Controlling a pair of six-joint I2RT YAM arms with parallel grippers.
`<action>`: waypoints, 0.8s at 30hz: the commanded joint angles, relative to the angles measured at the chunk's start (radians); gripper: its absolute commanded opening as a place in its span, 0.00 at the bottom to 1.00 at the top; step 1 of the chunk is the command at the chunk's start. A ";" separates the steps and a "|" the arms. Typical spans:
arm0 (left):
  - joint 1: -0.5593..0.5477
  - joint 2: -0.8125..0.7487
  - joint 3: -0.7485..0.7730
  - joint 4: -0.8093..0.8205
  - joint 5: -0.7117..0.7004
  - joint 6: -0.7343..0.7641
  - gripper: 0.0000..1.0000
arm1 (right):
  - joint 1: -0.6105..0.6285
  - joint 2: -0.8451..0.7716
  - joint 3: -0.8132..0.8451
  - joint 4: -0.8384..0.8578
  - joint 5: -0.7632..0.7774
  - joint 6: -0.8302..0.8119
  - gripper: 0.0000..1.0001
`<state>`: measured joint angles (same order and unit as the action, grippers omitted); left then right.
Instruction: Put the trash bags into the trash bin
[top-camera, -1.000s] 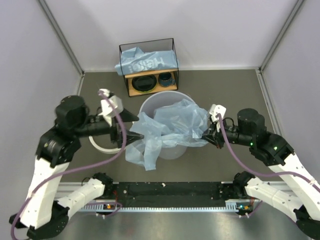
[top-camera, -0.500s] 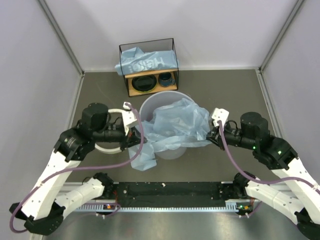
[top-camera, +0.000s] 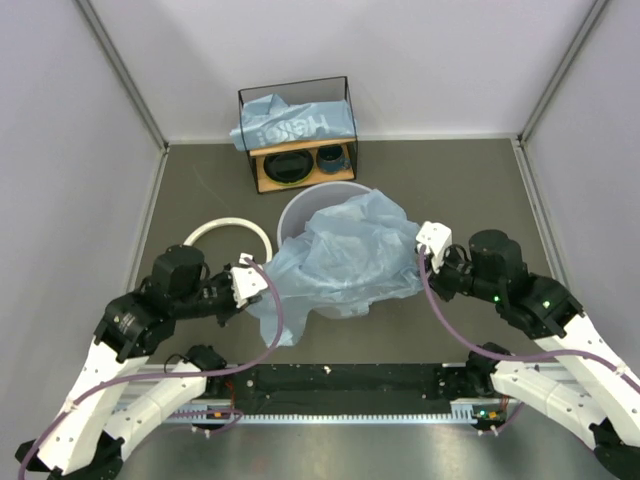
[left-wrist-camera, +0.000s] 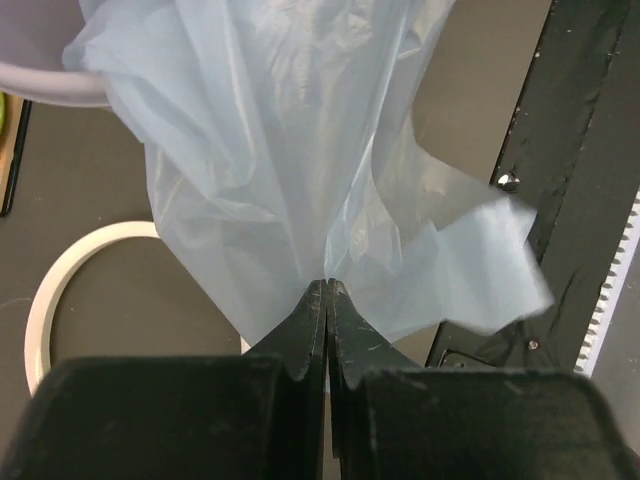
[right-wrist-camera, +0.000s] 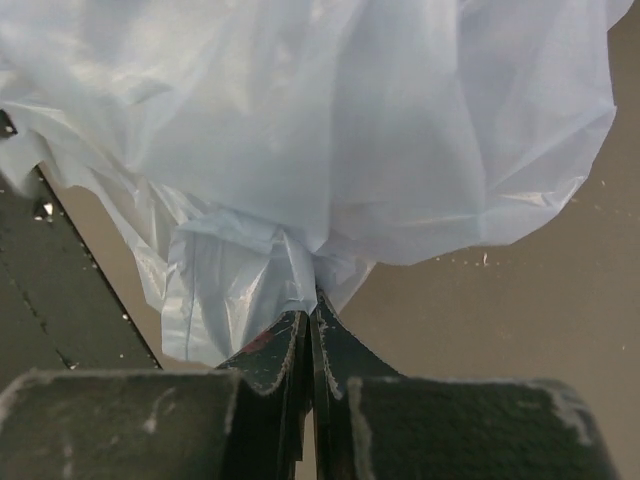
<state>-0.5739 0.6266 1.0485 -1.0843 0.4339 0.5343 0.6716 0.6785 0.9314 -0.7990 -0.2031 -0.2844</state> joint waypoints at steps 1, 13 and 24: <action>0.038 -0.045 0.008 0.061 -0.057 -0.005 0.00 | -0.001 0.020 -0.011 0.029 0.116 0.011 0.00; 0.037 0.033 0.186 0.172 0.245 -0.116 0.00 | -0.004 -0.049 0.165 -0.017 -0.049 0.031 0.62; 0.037 0.048 0.185 0.202 0.365 -0.097 0.00 | -0.004 -0.030 0.317 -0.230 -0.289 -0.177 0.95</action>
<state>-0.5392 0.6693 1.2152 -0.9581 0.7265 0.4812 0.6697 0.6132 1.1755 -0.9550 -0.3779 -0.3946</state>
